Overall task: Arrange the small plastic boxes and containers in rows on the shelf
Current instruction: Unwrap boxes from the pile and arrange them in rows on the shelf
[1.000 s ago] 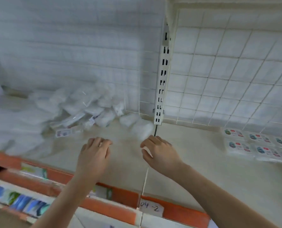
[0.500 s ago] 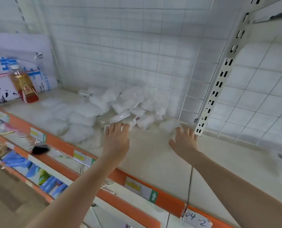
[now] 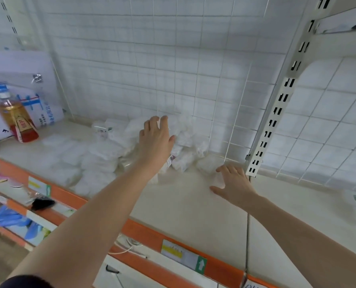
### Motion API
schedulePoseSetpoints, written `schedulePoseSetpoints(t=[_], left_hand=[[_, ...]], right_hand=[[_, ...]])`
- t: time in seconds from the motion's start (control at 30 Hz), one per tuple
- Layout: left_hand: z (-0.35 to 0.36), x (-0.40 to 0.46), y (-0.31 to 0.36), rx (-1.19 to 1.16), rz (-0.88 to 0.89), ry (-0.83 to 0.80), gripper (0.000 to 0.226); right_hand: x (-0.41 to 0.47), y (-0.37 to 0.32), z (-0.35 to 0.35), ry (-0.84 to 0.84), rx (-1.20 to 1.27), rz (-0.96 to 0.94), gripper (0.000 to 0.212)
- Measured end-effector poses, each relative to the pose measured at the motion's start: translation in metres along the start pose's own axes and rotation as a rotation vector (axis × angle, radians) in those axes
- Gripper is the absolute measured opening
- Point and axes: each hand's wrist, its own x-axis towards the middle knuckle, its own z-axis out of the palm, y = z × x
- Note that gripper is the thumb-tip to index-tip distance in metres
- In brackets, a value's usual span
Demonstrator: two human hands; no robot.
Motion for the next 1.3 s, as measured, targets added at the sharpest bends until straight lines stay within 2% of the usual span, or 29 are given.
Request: schedulePoseSetpoints(t=[0.1, 0.23, 0.4, 0.57, 0.73, 0.9, 1.03, 1.17, 1.3], left_hand=[[0.008, 0.011, 0.002, -0.012, -0.084, -0.154, 0.061], [0.020, 0.007, 0.000, -0.018, -0.082, -0.153, 0.054], [0.031, -0.003, 0.005, -0.023, -0.069, -0.172, 0.055], [0.029, -0.017, 0.016, -0.017, 0.046, -0.041, 0.051], [0.025, -0.034, 0.034, -0.043, 0.140, -0.005, 0.051], [0.019, -0.058, 0.067, -0.143, 0.255, 0.020, 0.055], [0.023, -0.085, 0.098, -0.239, 0.264, 0.018, 0.056], [0.030, -0.115, 0.144, -0.353, 0.303, -0.019, 0.055], [0.033, -0.140, 0.194, -0.491, 0.317, -0.082, 0.056]], right_hand=[[0.001, -0.001, 0.000, -0.005, 0.026, 0.017, 0.062], [0.000, -0.003, 0.002, 0.015, 0.066, 0.046, 0.062], [-0.003, -0.007, 0.011, 0.046, 0.176, 0.086, 0.054], [-0.007, -0.003, 0.006, 0.033, 0.126, 0.097, 0.062], [-0.013, 0.001, 0.002, 0.044, 0.067, 0.145, 0.076], [-0.032, 0.015, -0.003, 0.107, 0.168, 0.136, 0.072], [-0.066, 0.039, -0.017, 0.194, 0.275, 0.127, 0.066], [-0.116, 0.075, -0.027, 0.276, 0.329, 0.148, 0.058], [-0.162, 0.111, -0.040, 0.334, 0.348, 0.197, 0.058]])
